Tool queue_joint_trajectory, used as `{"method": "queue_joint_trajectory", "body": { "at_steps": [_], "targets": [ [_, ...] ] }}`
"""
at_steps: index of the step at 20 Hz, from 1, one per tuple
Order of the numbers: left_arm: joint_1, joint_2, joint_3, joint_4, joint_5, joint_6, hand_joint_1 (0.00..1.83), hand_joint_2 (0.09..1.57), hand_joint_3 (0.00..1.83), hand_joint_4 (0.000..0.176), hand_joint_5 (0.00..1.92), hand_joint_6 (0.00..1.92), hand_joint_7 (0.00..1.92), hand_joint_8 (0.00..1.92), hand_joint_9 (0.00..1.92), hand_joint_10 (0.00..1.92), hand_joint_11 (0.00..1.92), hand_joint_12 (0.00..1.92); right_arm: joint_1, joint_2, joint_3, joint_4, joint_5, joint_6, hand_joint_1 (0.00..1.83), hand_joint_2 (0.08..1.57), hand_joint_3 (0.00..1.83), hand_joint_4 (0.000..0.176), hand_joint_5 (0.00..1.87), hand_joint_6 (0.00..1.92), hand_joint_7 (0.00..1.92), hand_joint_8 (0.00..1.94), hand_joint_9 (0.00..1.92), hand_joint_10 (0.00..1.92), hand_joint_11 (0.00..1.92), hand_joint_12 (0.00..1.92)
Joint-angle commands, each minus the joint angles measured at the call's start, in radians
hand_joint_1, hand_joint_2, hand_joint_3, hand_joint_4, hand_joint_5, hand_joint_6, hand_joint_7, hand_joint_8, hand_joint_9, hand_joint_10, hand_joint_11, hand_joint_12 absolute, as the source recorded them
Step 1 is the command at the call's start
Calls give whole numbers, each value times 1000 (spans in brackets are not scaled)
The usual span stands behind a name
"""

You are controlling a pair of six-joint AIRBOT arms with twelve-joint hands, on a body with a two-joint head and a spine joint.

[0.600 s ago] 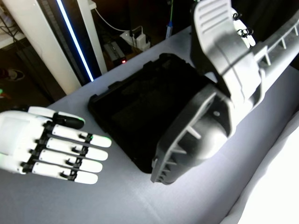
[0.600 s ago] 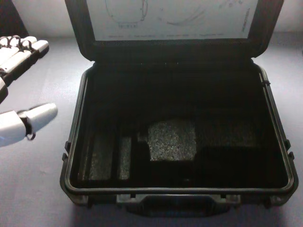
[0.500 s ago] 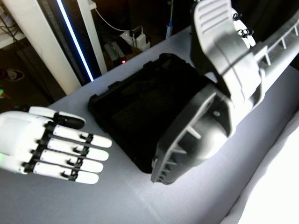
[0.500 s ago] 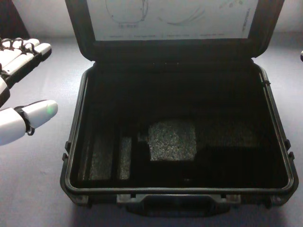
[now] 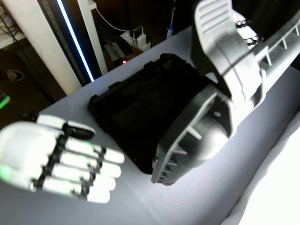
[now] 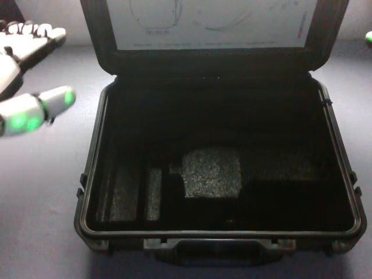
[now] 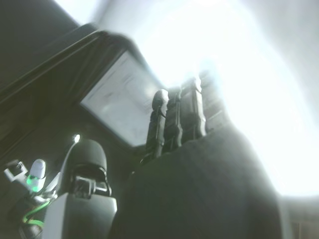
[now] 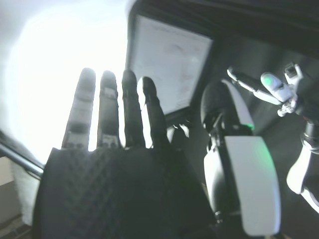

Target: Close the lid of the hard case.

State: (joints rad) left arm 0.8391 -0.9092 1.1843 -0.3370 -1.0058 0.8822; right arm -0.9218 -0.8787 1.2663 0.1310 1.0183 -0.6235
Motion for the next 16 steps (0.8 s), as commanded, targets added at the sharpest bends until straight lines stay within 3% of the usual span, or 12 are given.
{"method": "queue_joint_trajectory", "body": {
  "at_steps": [1,7,12,16],
  "targets": [
    [-33,-8,24,7,-53,-4,0,1305,0,0,77,0,61,2,60,3,31,101,26,1,19,30,66,5,240,1225,0,0,123,0,105,1,63,1,0,103],
    [-227,-75,151,73,152,11,0,1237,4,0,91,0,54,0,24,0,1,104,198,-58,133,-11,-100,5,165,1321,18,0,64,0,63,0,28,1,30,79],
    [-370,-90,192,133,273,69,52,1204,0,0,119,8,85,9,31,7,10,74,355,-120,193,-123,-193,5,214,1329,7,0,46,0,86,4,67,9,59,95],
    [-411,-103,197,173,286,72,14,1236,9,0,121,4,90,5,37,5,7,77,406,-130,195,-181,-205,5,196,1275,0,0,69,6,80,0,85,8,90,110]
  ]
}}
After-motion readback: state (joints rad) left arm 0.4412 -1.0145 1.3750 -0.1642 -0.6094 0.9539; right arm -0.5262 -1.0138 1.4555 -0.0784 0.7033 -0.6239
